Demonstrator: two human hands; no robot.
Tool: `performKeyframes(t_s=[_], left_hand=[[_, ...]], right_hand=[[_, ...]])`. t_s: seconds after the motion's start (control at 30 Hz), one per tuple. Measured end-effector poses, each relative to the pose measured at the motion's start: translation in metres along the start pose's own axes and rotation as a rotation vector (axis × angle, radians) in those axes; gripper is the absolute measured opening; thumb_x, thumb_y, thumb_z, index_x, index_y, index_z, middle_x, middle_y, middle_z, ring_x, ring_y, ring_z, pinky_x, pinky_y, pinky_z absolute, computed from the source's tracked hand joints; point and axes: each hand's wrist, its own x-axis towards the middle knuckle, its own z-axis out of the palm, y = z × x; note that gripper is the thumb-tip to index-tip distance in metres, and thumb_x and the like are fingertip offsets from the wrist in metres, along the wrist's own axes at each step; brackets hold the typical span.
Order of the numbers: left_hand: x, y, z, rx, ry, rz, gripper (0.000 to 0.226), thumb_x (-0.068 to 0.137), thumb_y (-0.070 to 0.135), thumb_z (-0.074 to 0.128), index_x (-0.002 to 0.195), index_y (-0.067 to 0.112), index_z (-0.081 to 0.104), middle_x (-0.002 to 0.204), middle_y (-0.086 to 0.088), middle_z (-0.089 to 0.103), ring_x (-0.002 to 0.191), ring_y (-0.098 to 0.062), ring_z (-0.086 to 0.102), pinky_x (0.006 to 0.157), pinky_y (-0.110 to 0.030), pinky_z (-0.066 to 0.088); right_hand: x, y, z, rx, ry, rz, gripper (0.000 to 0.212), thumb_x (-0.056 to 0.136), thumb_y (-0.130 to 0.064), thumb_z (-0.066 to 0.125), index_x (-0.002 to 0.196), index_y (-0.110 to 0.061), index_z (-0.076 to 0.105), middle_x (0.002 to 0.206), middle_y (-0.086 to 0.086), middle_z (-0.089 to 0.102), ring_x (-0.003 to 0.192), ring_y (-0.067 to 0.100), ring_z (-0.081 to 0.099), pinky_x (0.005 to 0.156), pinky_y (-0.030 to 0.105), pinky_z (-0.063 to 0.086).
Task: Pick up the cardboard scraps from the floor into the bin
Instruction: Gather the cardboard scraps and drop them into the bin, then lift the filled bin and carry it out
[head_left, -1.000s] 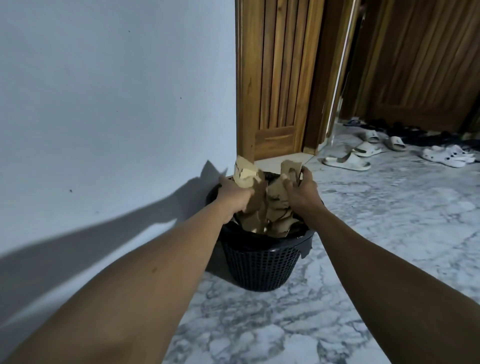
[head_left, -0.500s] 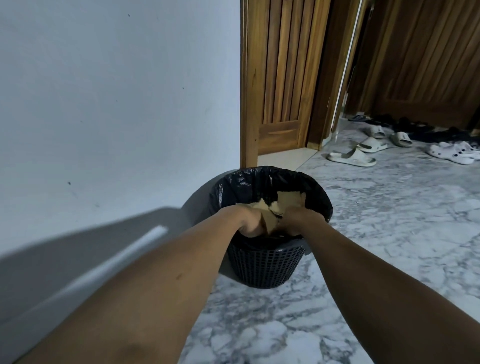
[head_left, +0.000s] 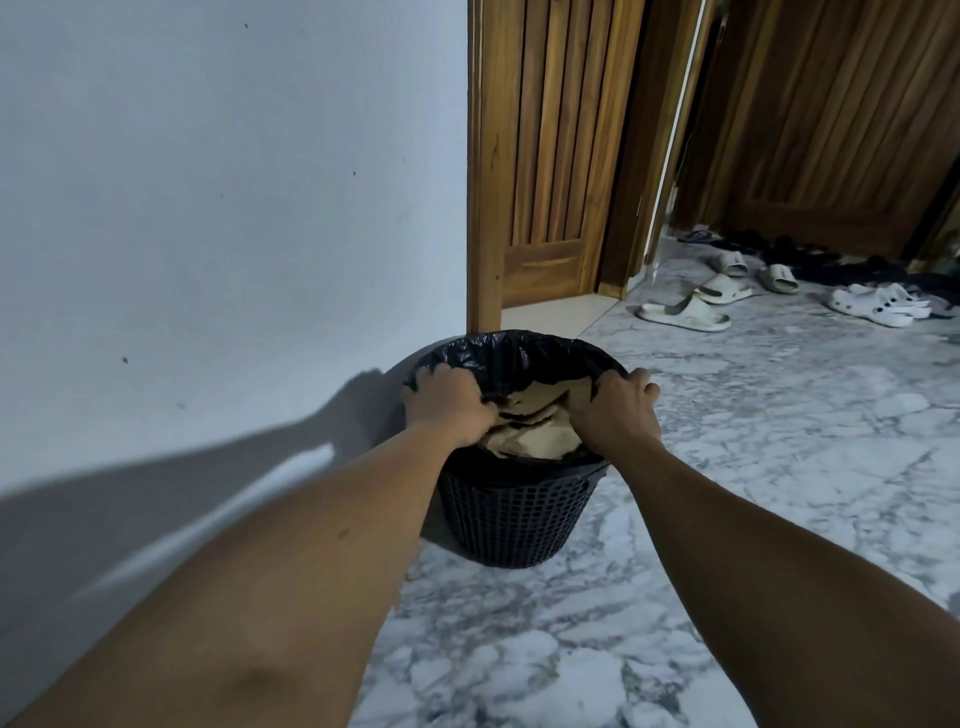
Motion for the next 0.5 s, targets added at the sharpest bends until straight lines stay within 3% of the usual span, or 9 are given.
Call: performKeyframes(t_s=[0.07,0.17,0.23,0.3,0.37,0.43,0.5], left_hand=[[-0.005,-0.01,-0.006,0.067,0.062,-0.082,0.044,0.084,0.046,0.062,0.122,0.024,0.06,0.134,-0.007,0.045,0.128,-0.033,0.036,0.102,-0.05,0.039],[-0.003,-0.033,-0.003,-0.059,-0.068,-0.241,0.057,0.08,0.043,0.064,0.132,0.025,0.051,0.14,-0.008,0.044,0.128,-0.034,0.041,0.103,-0.048,0.041],[-0.004,-0.04,-0.002,-0.399,-0.174,-0.317,0.059,0.077,0.038,0.071,0.13,0.019,0.052,0.13,-0.008,0.056,0.117,-0.029,0.053,0.097,-0.041,0.049],[-0.009,-0.036,-0.003,-0.694,-0.256,-0.391,0.056,0.081,0.025,0.075,0.13,0.024,0.047,0.117,-0.006,0.059,0.103,-0.027,0.059,0.081,-0.035,0.054],[-0.004,-0.033,0.002,-0.786,-0.254,-0.444,0.052,0.077,0.025,0.076,0.119,0.027,0.044,0.113,-0.006,0.06,0.097,-0.03,0.062,0.069,-0.039,0.058],[0.01,-0.037,0.02,-0.773,-0.194,-0.459,0.062,0.072,0.03,0.072,0.129,0.029,0.047,0.114,-0.007,0.063,0.096,-0.032,0.063,0.073,-0.048,0.059],[0.018,-0.036,0.026,-0.758,-0.129,-0.419,0.053,0.08,0.025,0.067,0.13,0.029,0.05,0.114,-0.004,0.063,0.096,-0.026,0.061,0.086,-0.039,0.056]], right_hand=[[-0.007,-0.001,-0.003,-0.057,0.042,0.031,0.041,0.092,-0.037,0.052,0.122,-0.009,0.05,0.133,0.016,0.033,0.124,0.037,0.03,0.092,0.045,0.039],[-0.012,-0.002,-0.008,-0.012,-0.01,0.189,0.049,0.087,-0.049,0.059,0.119,-0.014,0.05,0.141,0.011,0.024,0.127,0.036,0.026,0.095,0.051,0.039],[-0.009,0.006,-0.004,0.244,-0.138,0.348,0.057,0.085,-0.05,0.065,0.124,-0.012,0.049,0.145,0.015,0.024,0.127,0.036,0.032,0.088,0.048,0.047],[-0.009,0.014,0.003,0.588,-0.215,0.407,0.073,0.081,-0.043,0.074,0.14,-0.017,0.039,0.139,0.019,0.042,0.117,0.037,0.048,0.088,0.053,0.054],[-0.011,0.018,0.009,0.702,-0.213,0.4,0.089,0.075,-0.045,0.079,0.147,-0.03,0.029,0.131,0.014,0.053,0.109,0.04,0.057,0.081,0.057,0.057],[-0.006,0.021,0.012,0.747,-0.195,0.384,0.087,0.079,-0.036,0.078,0.15,-0.034,0.027,0.128,0.012,0.054,0.104,0.039,0.059,0.07,0.054,0.06],[0.004,0.022,0.014,0.778,-0.175,0.382,0.08,0.086,-0.019,0.071,0.152,-0.031,0.026,0.126,0.014,0.055,0.096,0.038,0.06,0.071,0.054,0.06]])
